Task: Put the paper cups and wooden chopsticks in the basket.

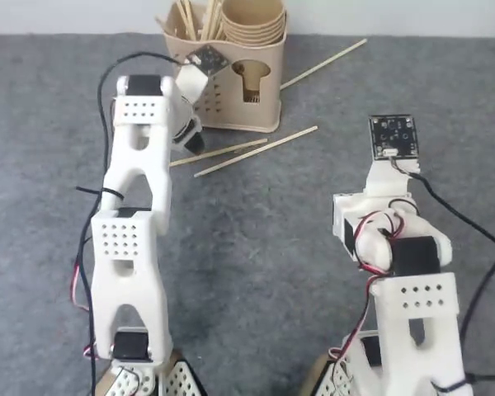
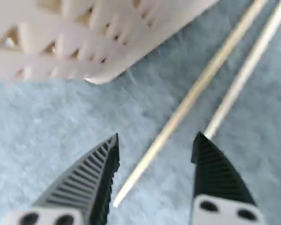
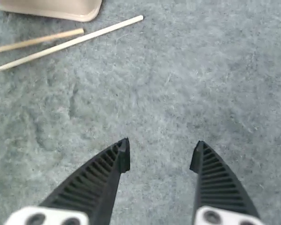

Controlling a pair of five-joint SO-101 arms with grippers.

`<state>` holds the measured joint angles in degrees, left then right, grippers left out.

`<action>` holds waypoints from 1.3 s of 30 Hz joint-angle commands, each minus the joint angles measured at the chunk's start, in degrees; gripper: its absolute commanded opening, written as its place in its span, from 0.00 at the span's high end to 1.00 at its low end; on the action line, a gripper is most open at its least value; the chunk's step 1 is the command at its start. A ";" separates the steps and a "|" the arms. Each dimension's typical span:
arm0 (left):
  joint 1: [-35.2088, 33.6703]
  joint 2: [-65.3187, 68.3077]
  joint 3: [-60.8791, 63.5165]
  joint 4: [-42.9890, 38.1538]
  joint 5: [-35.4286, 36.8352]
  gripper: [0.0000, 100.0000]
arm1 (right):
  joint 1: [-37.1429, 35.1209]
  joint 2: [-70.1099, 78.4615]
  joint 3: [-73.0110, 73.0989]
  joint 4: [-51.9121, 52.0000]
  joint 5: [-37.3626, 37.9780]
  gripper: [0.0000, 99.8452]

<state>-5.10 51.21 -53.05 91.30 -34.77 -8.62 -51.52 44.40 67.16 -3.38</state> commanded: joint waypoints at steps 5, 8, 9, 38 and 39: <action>3.69 -0.88 -5.23 9.14 1.32 0.75 | -0.48 -1.45 2.02 -2.95 -0.88 0.78; 4.84 -1.05 -1.54 9.14 1.41 0.75 | -1.54 -1.45 3.52 -2.95 -0.88 0.78; 5.19 -1.32 -0.40 9.14 1.67 0.75 | -2.07 -1.45 4.13 -2.95 -0.88 0.78; 5.89 -17.32 19.12 6.77 16.53 0.75 | -3.30 -1.01 12.66 -11.03 -0.88 0.78; 5.98 -19.87 20.26 7.21 16.70 0.75 | -3.30 -0.92 12.66 -11.03 -0.88 0.78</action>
<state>1.58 38.29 -34.24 97.36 -19.82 -11.69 -51.52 57.58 57.58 -3.38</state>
